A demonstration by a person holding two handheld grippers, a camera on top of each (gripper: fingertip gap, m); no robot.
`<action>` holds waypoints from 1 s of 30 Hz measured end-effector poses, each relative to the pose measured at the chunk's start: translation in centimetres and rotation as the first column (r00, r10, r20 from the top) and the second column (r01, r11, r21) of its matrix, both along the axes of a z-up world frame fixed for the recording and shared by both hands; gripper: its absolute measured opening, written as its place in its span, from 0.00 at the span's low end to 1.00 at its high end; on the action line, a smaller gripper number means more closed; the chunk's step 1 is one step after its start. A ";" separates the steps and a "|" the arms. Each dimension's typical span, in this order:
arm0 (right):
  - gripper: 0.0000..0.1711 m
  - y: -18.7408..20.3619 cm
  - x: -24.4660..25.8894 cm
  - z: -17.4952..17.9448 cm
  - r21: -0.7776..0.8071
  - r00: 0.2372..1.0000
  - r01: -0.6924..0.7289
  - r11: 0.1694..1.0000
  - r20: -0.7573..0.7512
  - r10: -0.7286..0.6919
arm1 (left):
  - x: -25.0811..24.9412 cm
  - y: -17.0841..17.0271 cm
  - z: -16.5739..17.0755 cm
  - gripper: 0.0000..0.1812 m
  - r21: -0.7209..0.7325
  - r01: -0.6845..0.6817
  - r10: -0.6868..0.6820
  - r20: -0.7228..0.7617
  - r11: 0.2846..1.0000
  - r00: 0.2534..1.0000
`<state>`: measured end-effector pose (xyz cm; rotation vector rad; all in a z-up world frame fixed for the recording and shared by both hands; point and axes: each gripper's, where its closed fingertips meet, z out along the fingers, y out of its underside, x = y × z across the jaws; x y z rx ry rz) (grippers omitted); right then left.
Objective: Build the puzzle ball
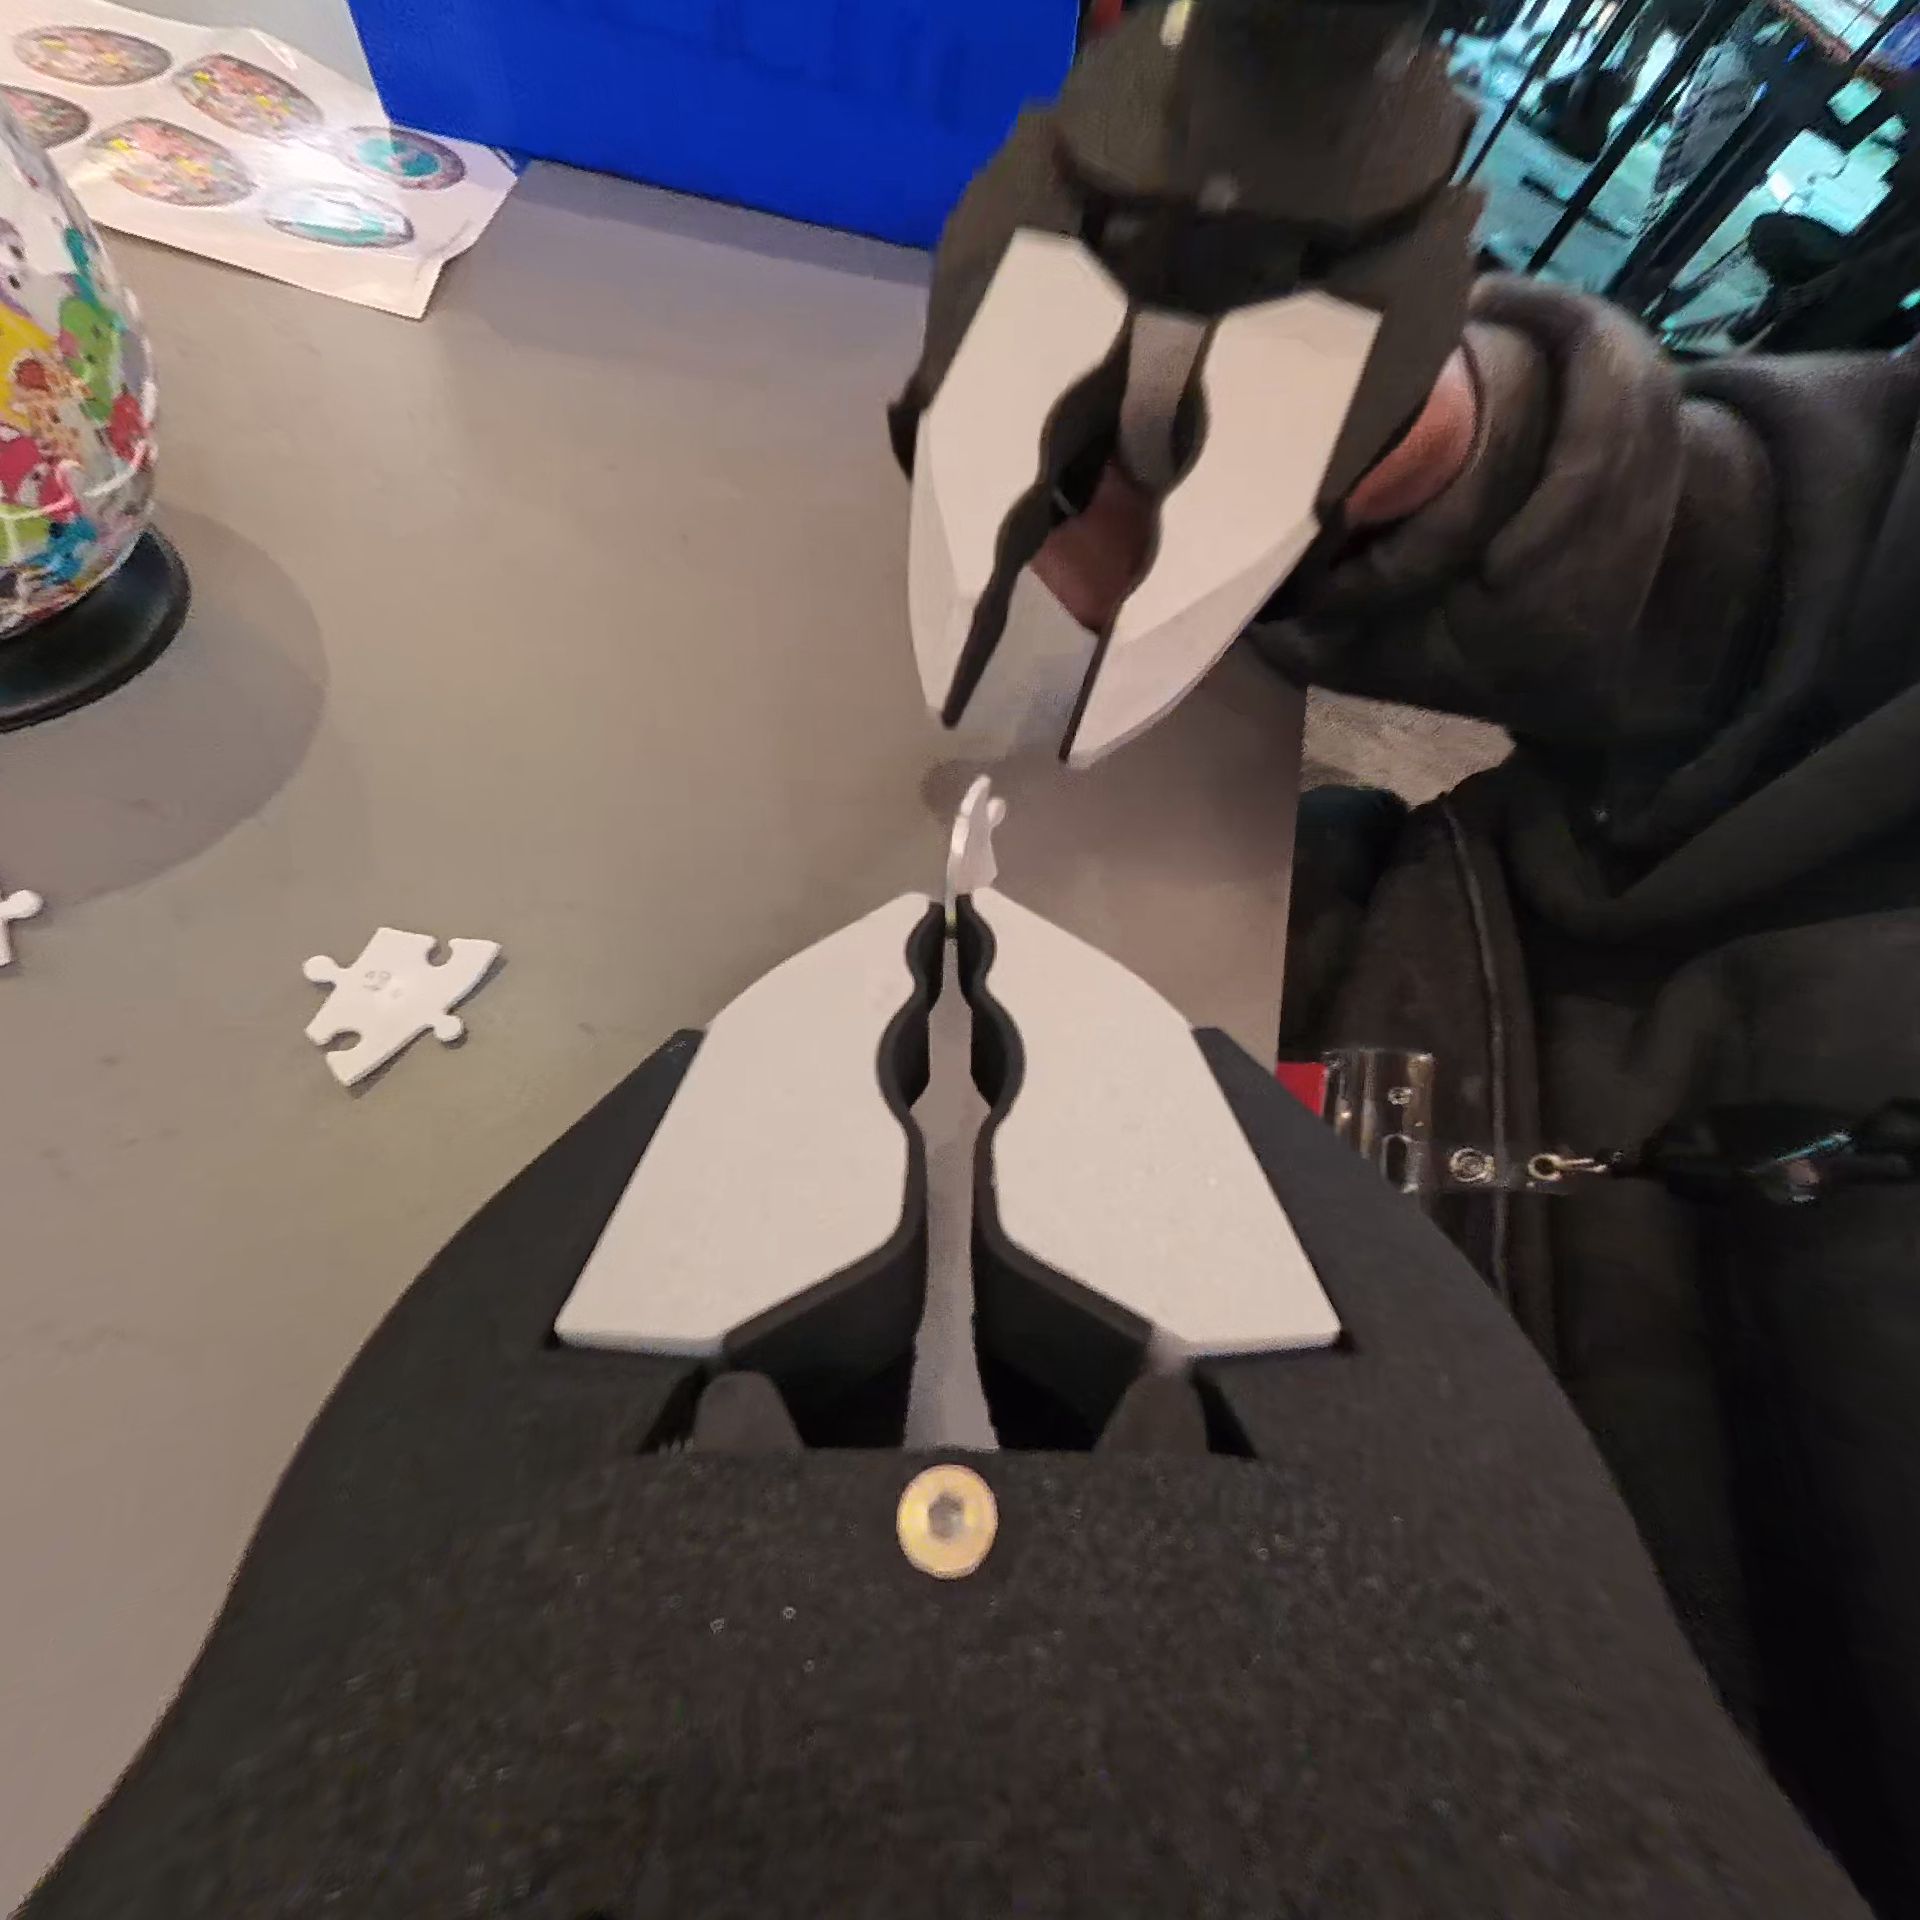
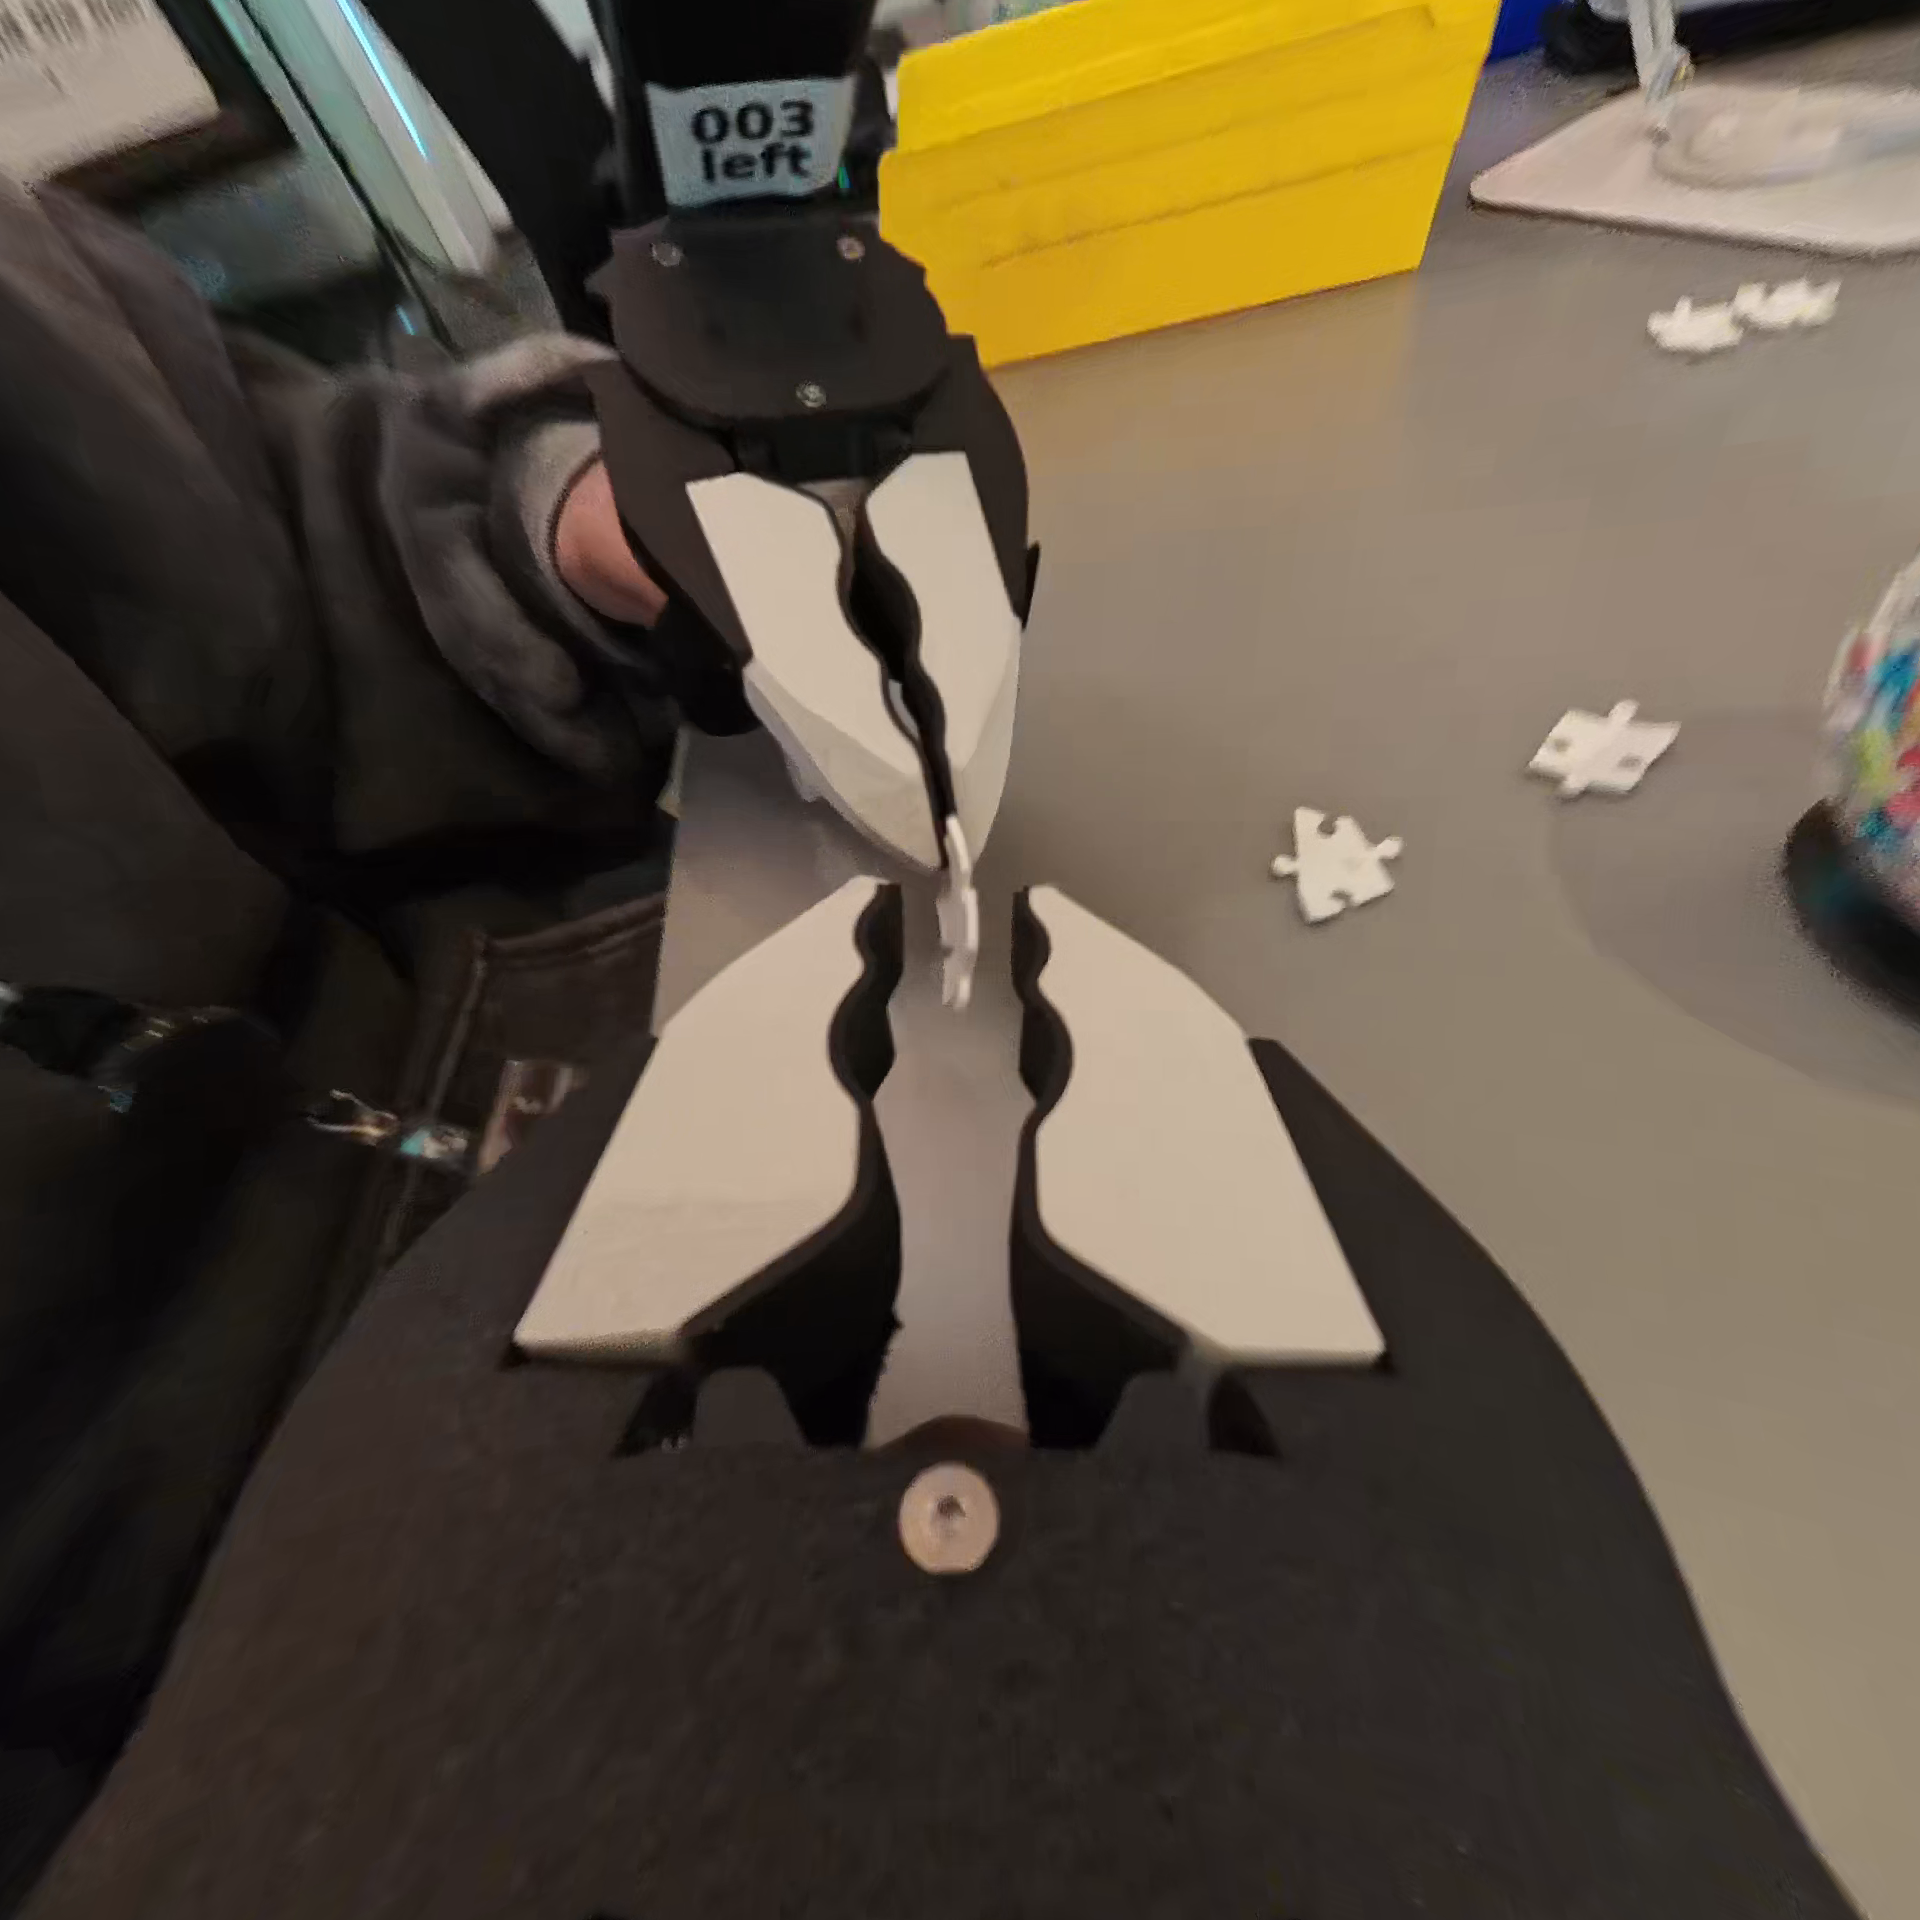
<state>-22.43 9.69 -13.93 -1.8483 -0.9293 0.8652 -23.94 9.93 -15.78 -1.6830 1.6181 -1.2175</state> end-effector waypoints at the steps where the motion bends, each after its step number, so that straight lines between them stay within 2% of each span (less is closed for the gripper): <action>1: 0.11 0.3 -0.1 0.2 0.042 0.997 -0.014 0.999 0.071 0.011 | 0.0 0.1 -0.1 0.01 0.017 -0.002 0.003 -0.007 1.000 1.000; 5: 0.10 0.8 -0.6 -0.5 0.138 0.919 -0.143 0.980 0.386 0.080 | -0.1 0.1 -0.3 0.01 0.065 -0.004 0.006 -0.025 0.998 1.000; 9: 0.06 0.8 -1.0 -1.7 0.093 0.810 -0.241 0.966 0.568 0.147 | -0.3 0.1 -0.5 0.01 0.118 -0.012 0.017 -0.045 0.993 0.999; 13: 0.01 0.8 -1.4 -2.1 0.074 0.776 -0.277 0.958 0.606 0.178 | -0.6 0.2 -0.6 0.01 0.151 -0.023 0.032 -0.057 0.988 0.998; 18: 0.01 0.7 -1.4 -2.5 0.064 0.755 -0.279 0.958 0.631 0.177 | -0.7 0.2 -0.9 0.01 0.149 -0.025 0.035 -0.069 0.988 0.997; 21: 0.00 0.7 -1.2 -2.2 0.052 0.774 -0.265 0.963 0.606 0.180 | -0.5 0.3 -0.6 0.01 0.127 -0.035 0.042 -0.051 0.991 0.998; 22: 0.00 0.9 -0.9 -2.0 0.055 0.780 -0.258 0.965 0.601 0.174 | -0.5 0.4 -0.3 0.07 0.106 -0.040 0.045 -0.043 0.994 0.998; 24: 0.00 1.7 0.3 -0.6 0.087 0.792 -0.240 0.967 0.594 0.143 | -0.4 1.2 1.3 0.22 0.068 -0.070 0.069 0.012 0.995 0.998; 27: 0.00 5.3 3.7 4.3 0.202 0.798 -0.175 0.964 0.603 0.018 | -0.2 4.9 5.0 0.23 0.050 -0.125 0.120 0.104 0.991 0.987; 30: 0.00 10.9 8.0 10.8 0.349 0.792 -0.080 0.934 0.591 -0.153 | 0.6 11.8 8.3 0.20 0.069 -0.219 0.214 0.077 0.973 0.974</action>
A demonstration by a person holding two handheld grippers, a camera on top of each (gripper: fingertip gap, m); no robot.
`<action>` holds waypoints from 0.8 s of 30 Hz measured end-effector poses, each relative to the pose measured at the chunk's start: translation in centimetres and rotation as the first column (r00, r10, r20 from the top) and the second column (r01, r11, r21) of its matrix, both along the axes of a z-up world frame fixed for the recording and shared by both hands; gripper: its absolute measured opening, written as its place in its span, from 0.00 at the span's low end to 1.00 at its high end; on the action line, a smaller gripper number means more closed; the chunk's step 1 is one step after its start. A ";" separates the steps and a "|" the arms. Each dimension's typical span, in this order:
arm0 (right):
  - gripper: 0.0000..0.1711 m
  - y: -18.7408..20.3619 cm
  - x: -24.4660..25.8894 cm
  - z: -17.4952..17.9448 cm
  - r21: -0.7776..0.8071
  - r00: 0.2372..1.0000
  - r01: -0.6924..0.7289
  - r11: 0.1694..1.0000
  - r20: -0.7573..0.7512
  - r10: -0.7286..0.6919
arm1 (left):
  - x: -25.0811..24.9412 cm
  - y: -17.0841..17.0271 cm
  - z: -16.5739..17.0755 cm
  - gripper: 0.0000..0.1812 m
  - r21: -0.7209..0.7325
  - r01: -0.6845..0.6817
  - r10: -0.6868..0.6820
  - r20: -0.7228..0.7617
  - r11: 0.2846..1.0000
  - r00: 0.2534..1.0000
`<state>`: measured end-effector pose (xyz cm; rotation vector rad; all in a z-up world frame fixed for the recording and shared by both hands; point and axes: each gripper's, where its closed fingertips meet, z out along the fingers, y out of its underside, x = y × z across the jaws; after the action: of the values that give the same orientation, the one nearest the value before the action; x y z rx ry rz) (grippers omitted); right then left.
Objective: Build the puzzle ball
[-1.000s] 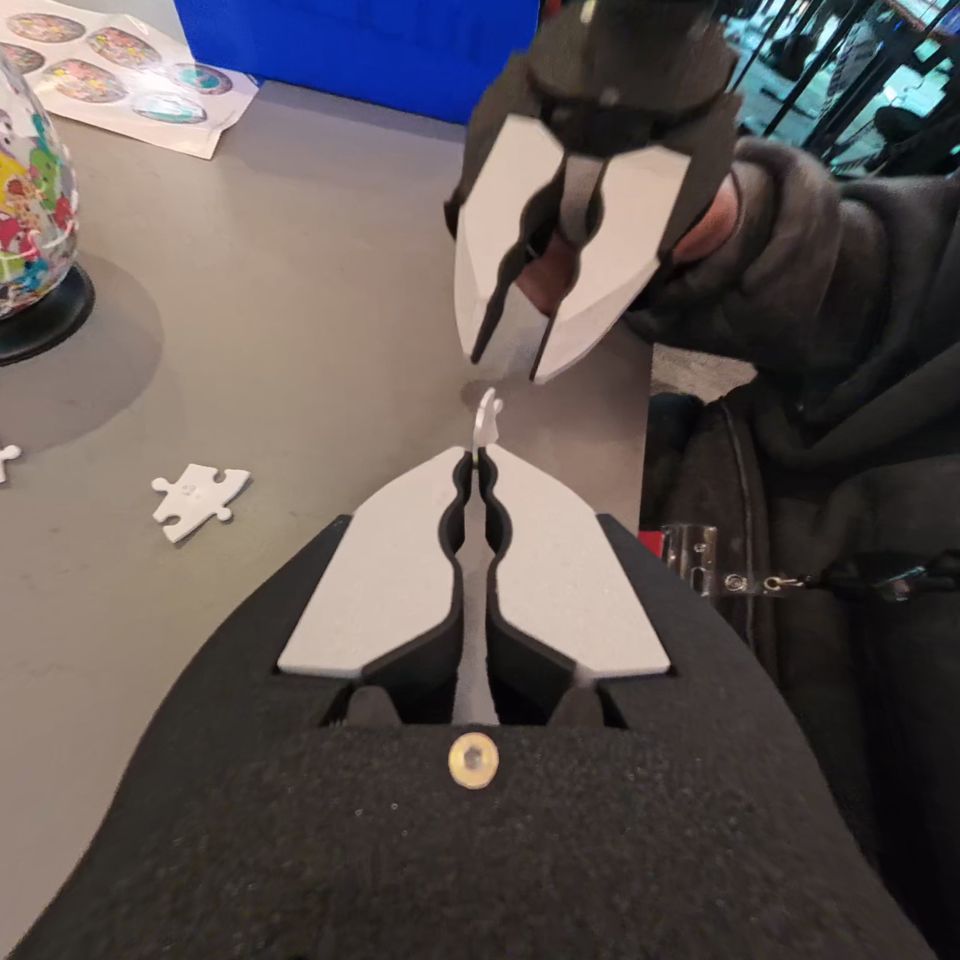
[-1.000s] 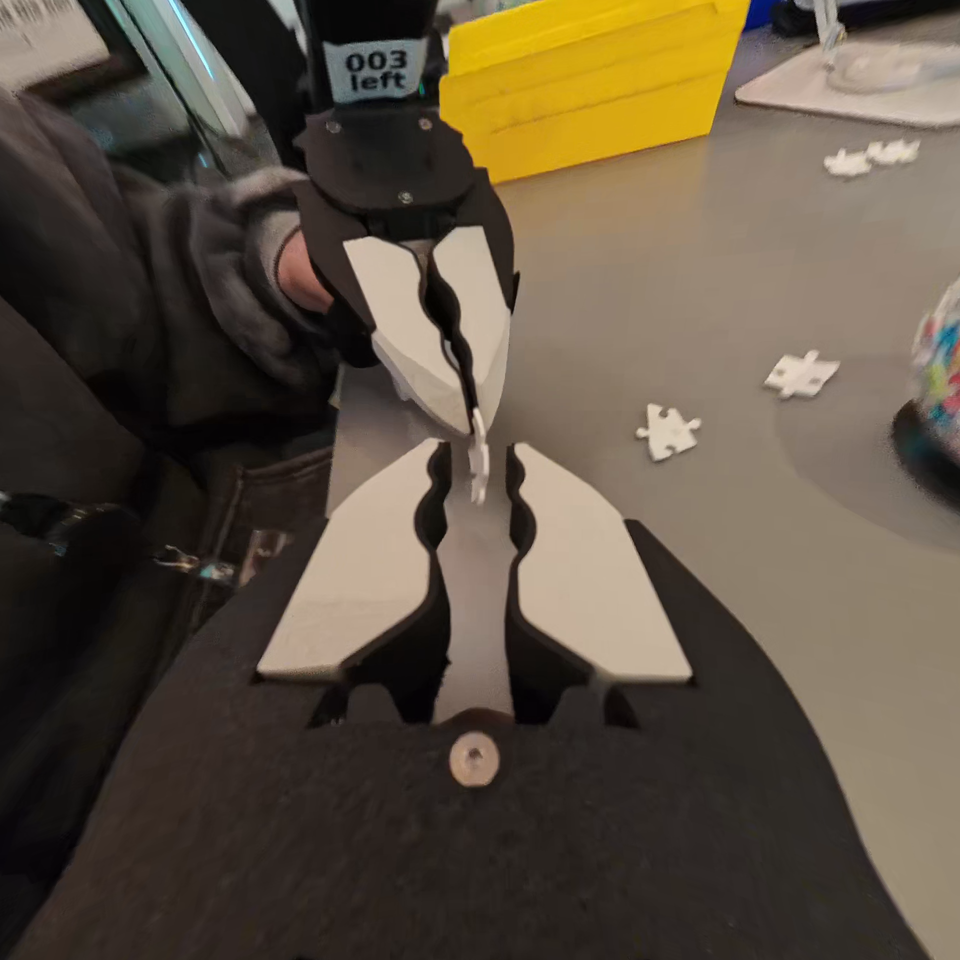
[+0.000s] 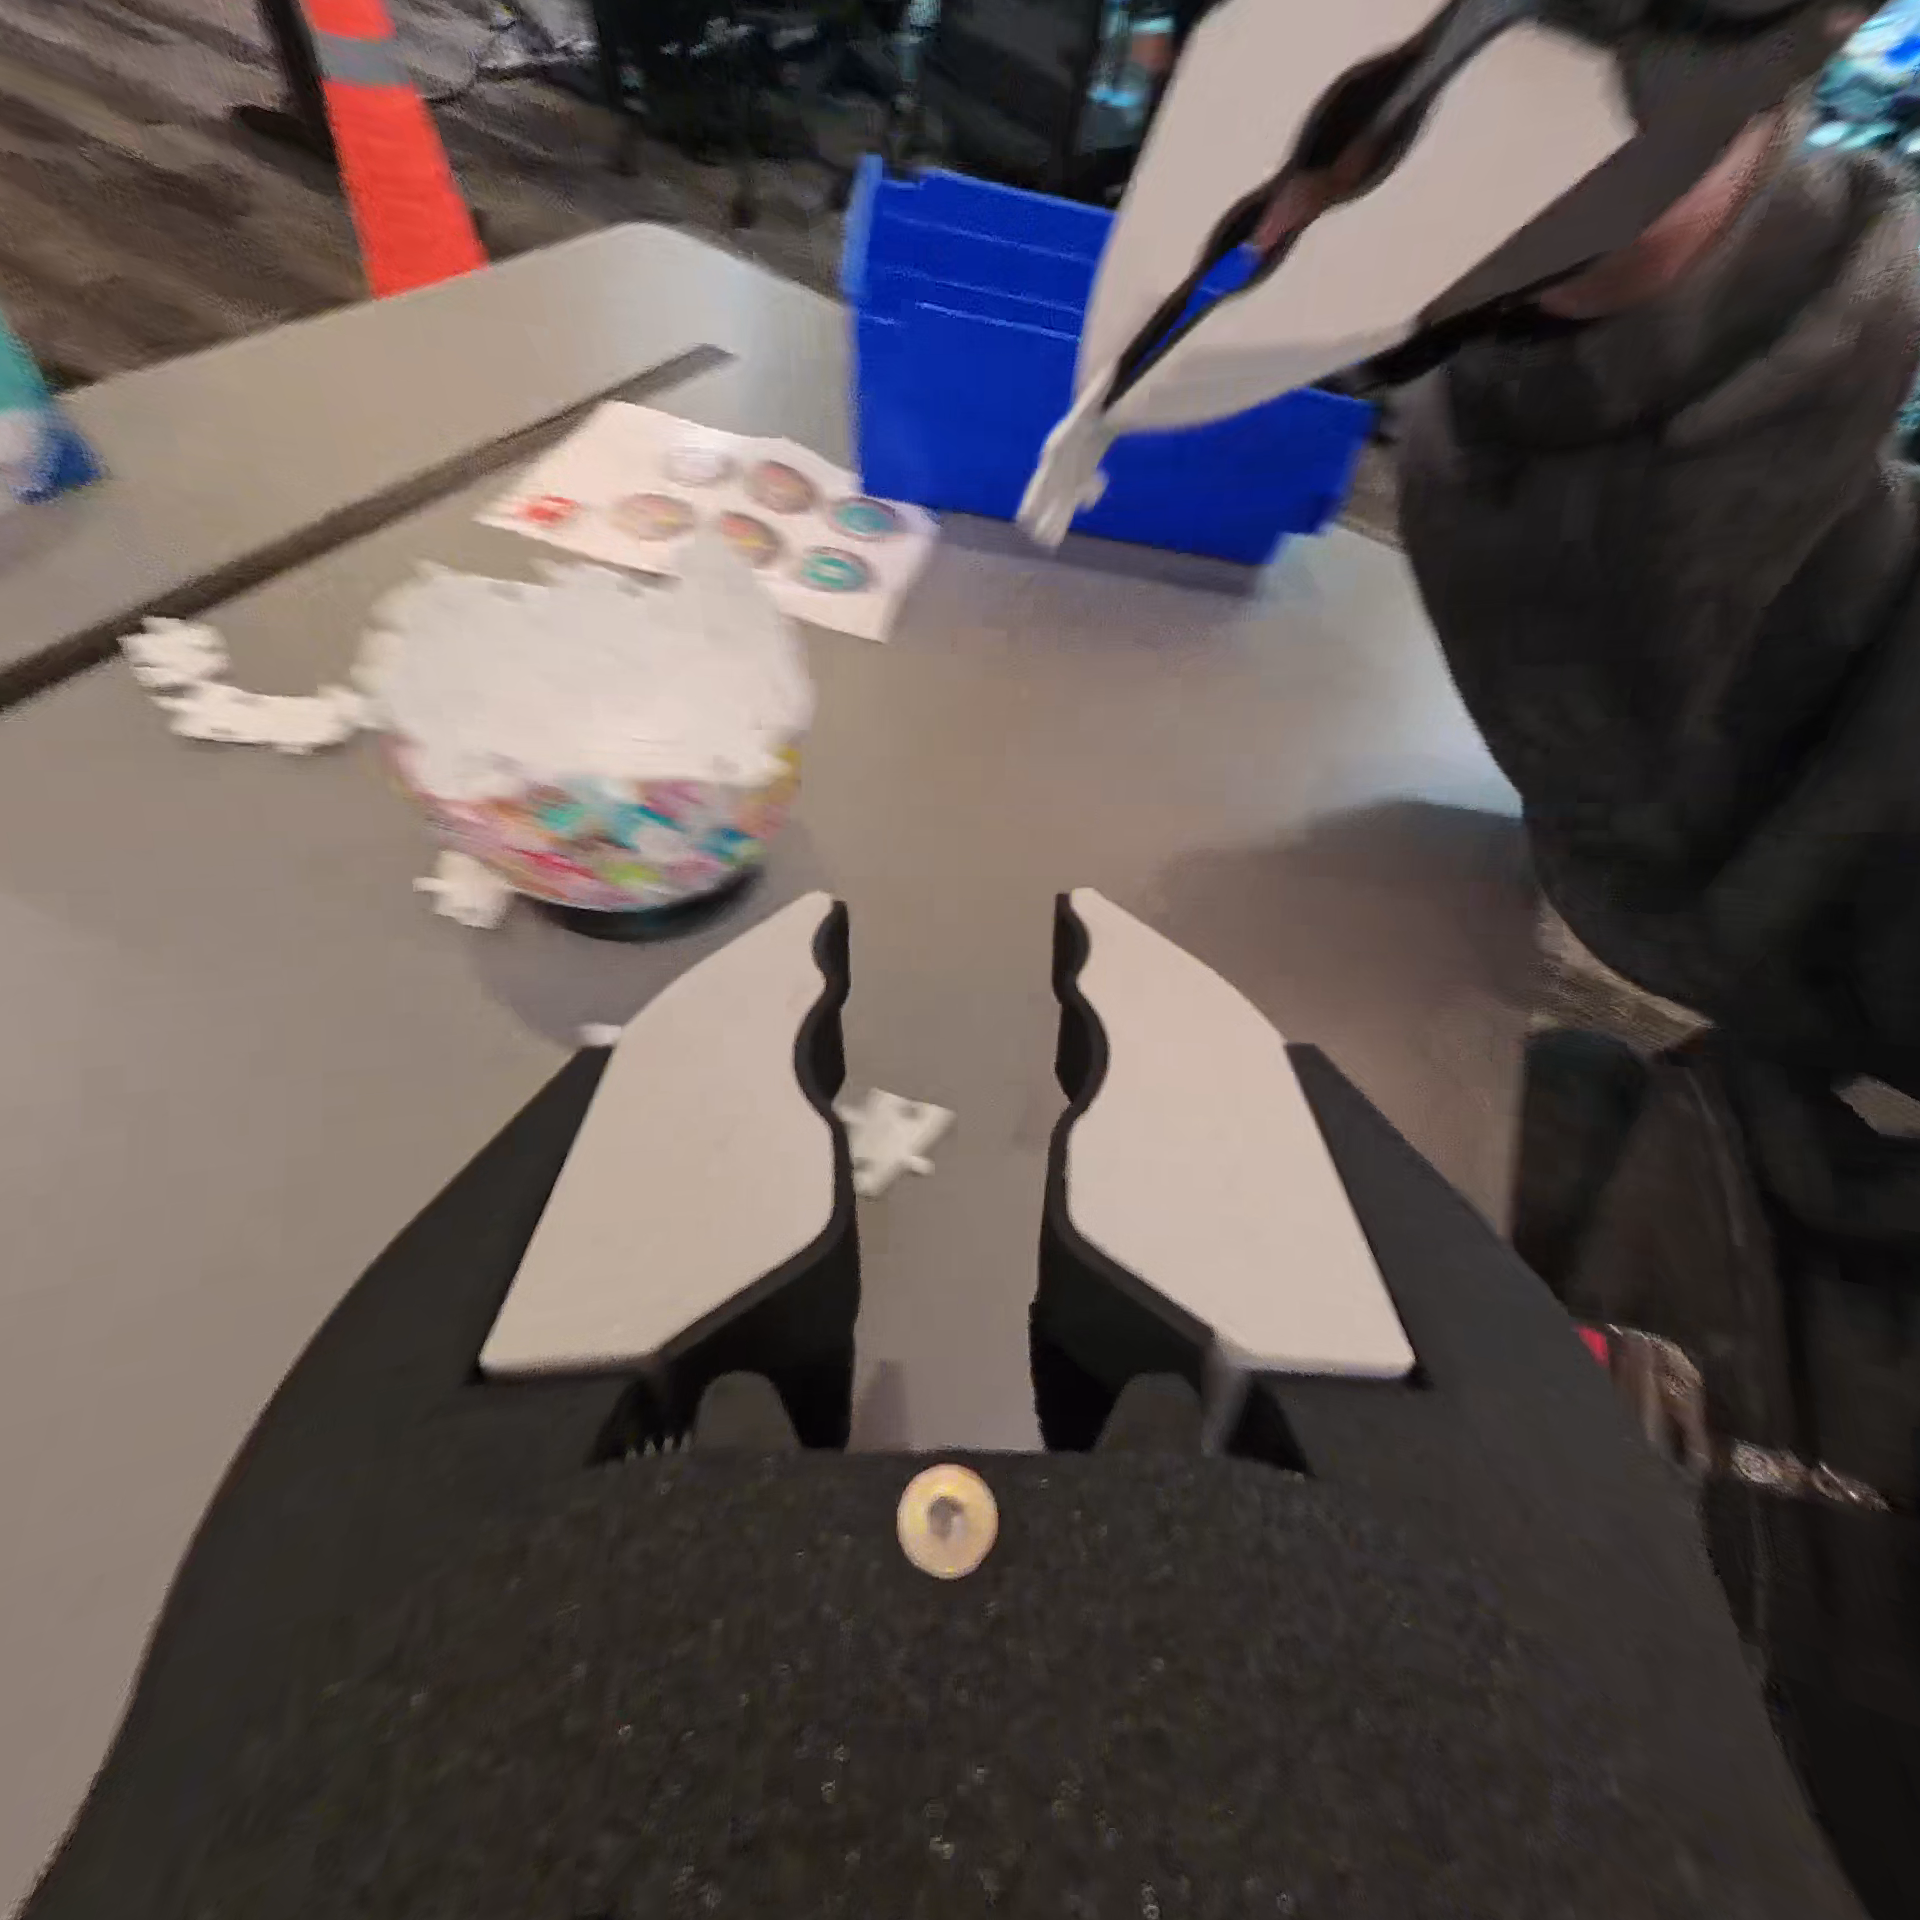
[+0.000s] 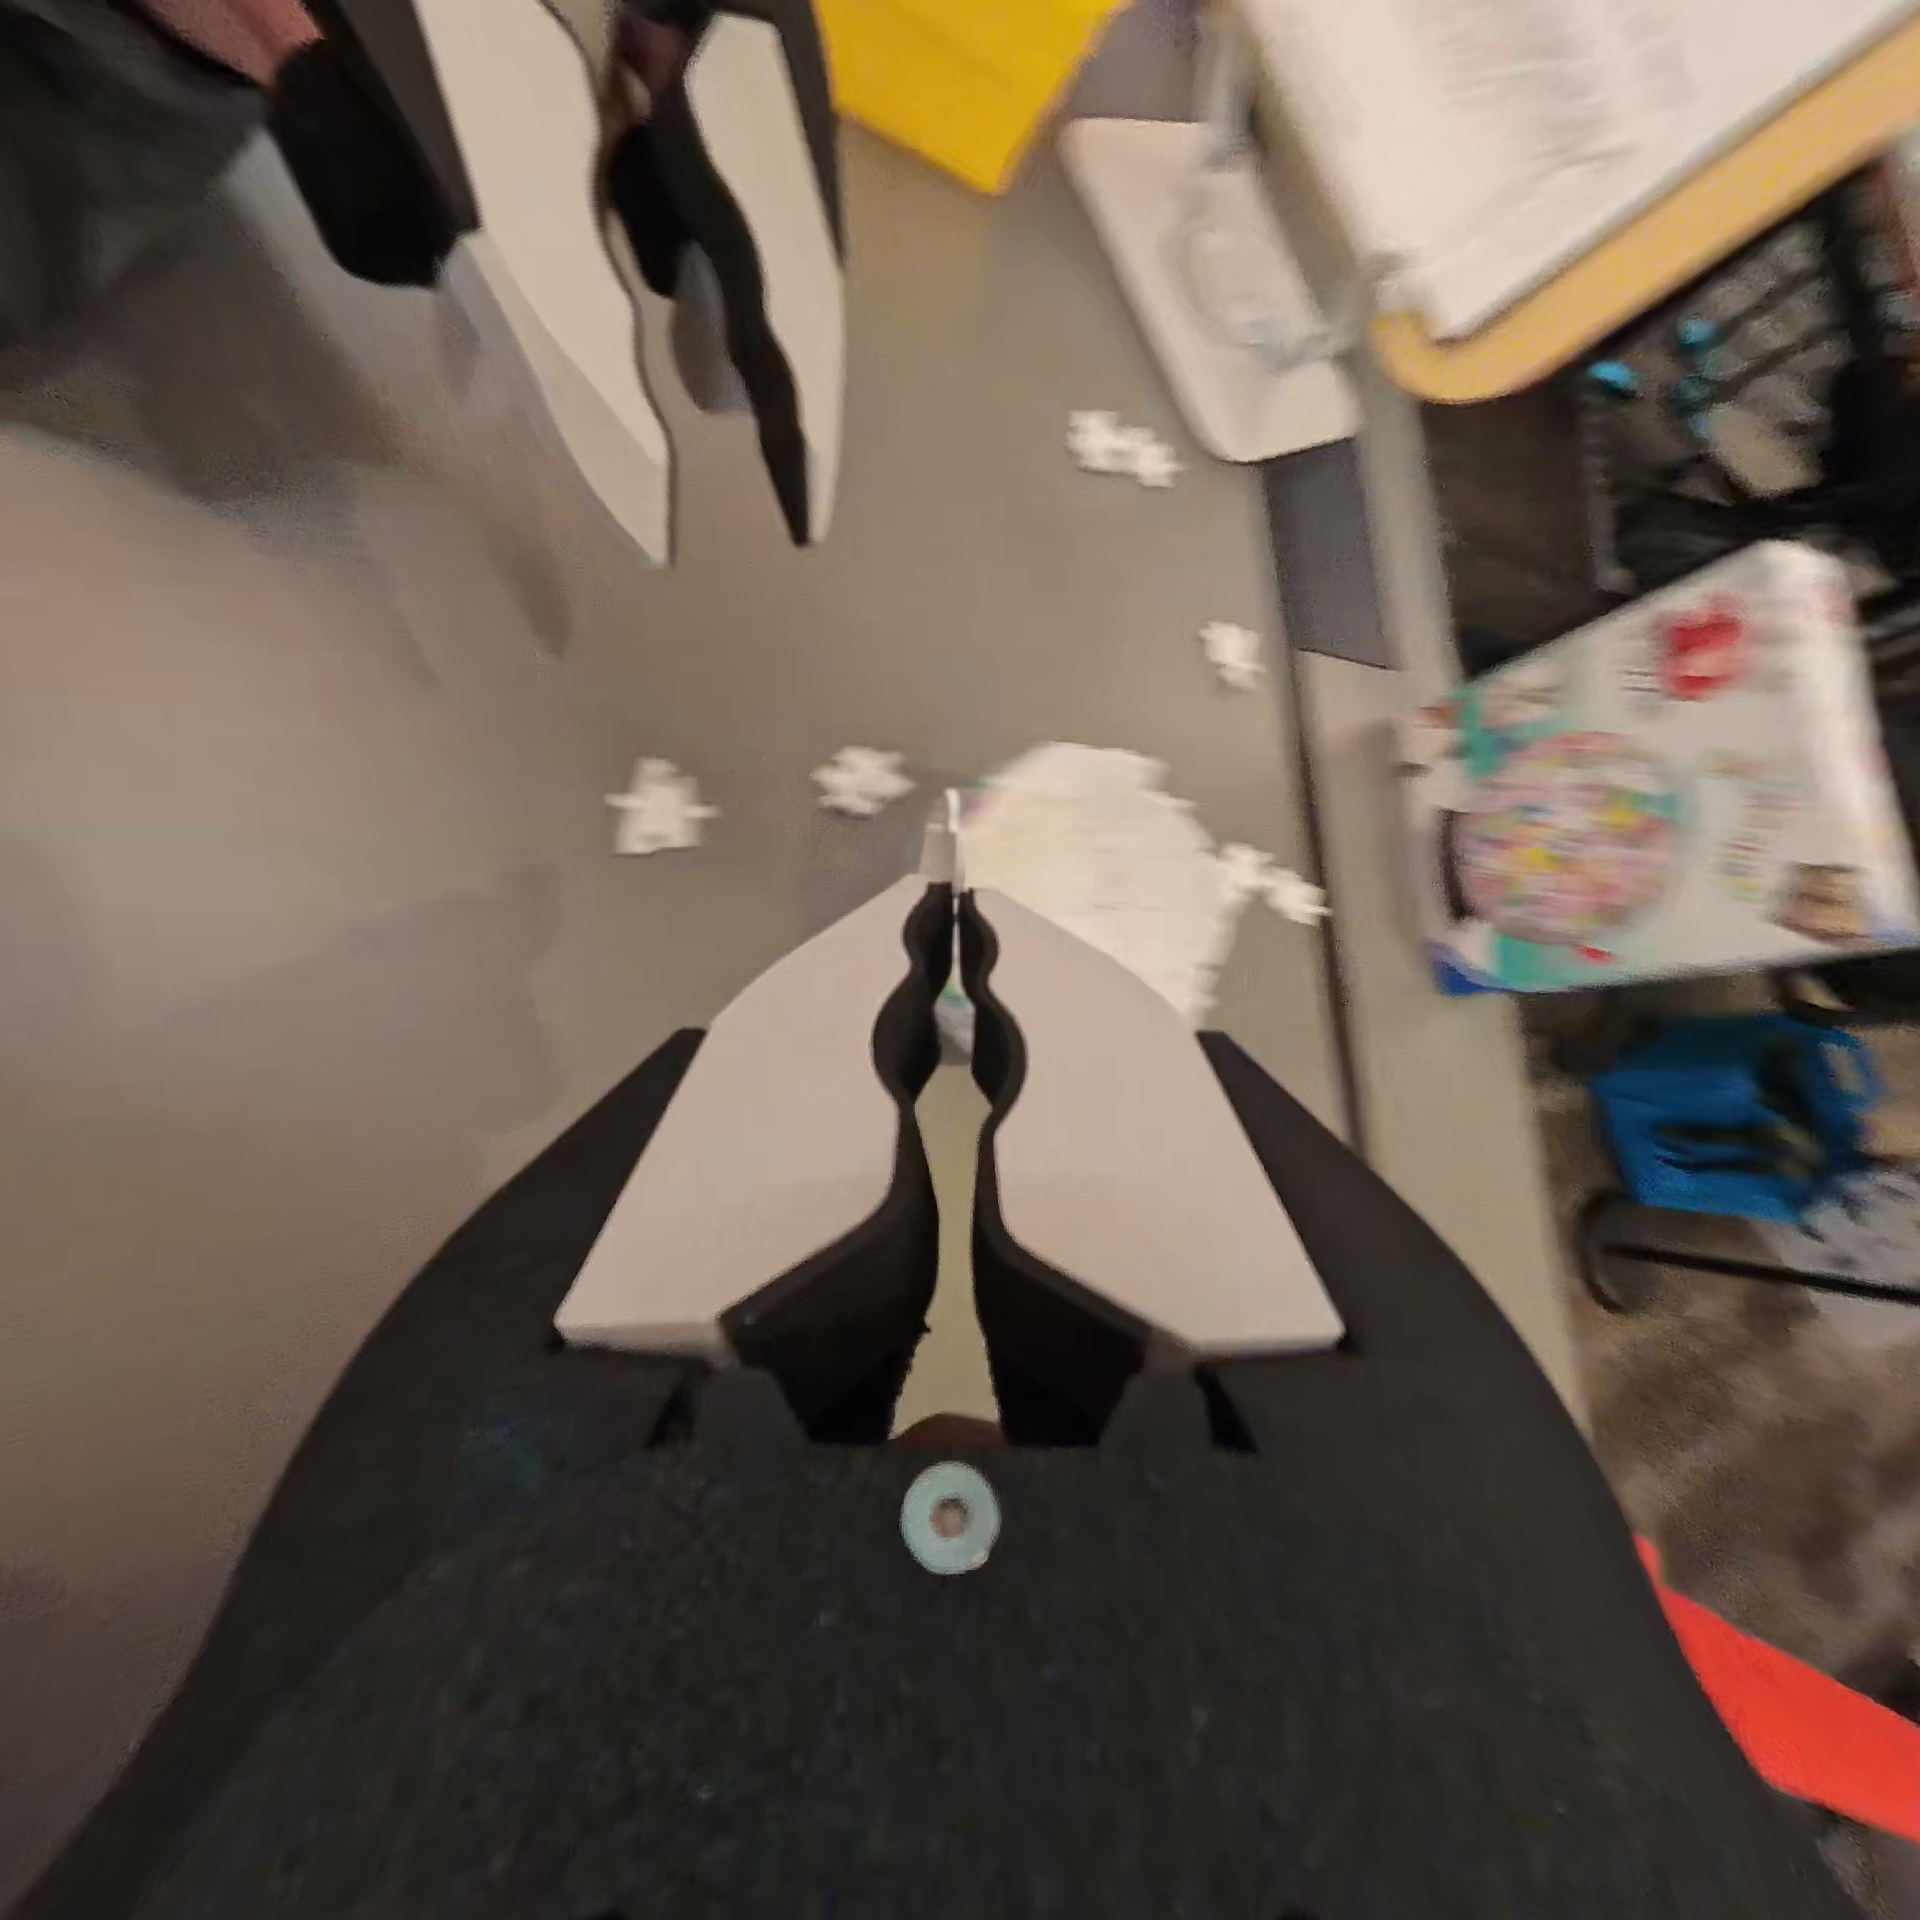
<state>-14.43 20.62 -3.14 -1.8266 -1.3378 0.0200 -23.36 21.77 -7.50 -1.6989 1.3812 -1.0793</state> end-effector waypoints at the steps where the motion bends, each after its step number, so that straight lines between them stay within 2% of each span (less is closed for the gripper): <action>1: 0.00 2.2 1.6 1.4 0.036 0.999 0.038 0.999 0.010 -0.039 | 0.7 2.1 0.6 0.21 -0.009 0.008 -0.009 -0.040 1.000 0.999; 4: 0.00 7.7 3.7 2.8 0.046 0.998 0.051 0.998 -0.050 -0.049 | 3.5 8.4 0.4 0.23 0.011 0.040 -0.037 -0.202 0.999 0.979; 7: 0.00 11.7 4.5 0.2 0.001 0.999 0.030 1.000 -0.014 -0.030 | 6.8 12.2 -0.3 0.24 -0.030 0.131 -0.134 -0.263 0.991 0.955; 9: 0.00 13.3 4.8 -1.8 -0.031 1.000 0.014 0.999 0.003 -0.014 | 8.4 13.3 -1.3 0.22 -0.064 0.219 -0.228 -0.310 0.974 0.923; 13: 0.00 15.5 4.7 -4.7 -0.048 0.999 -0.038 0.998 -0.030 0.036 | 10.4 14.8 -4.8 0.16 -0.024 0.370 -0.344 -0.427 0.929 0.836; 15: 0.00 16.4 5.2 -6.2 -0.060 0.999 -0.033 0.998 0.031 0.035 | 11.0 15.2 -6.3 0.13 -0.008 0.425 -0.381 -0.461 0.905 0.802; 18: 0.00 16.4 5.1 -6.6 -0.079 0.997 -0.075 0.994 0.005 0.076 | 11.8 15.8 -7.6 0.11 -0.009 0.460 -0.412 -0.461 0.888 0.786; 20: 0.00 16.4 5.1 -7.2 -0.089 0.996 -0.083 0.993 0.025 0.086 | 12.1 16.0 -8.1 0.05 -0.032 0.475 -0.438 -0.442 0.879 0.783; 24: 0.00 16.7 4.9 -8.1 -0.083 0.992 -0.096 0.992 0.071 0.102 | 12.4 15.9 -8.7 0.04 -0.085 0.493 -0.484 -0.397 0.866 0.780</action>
<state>-9.55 37.35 -11.19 -1.8416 -1.4989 0.0581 -10.93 37.72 -16.17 -1.6456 2.1897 -0.9938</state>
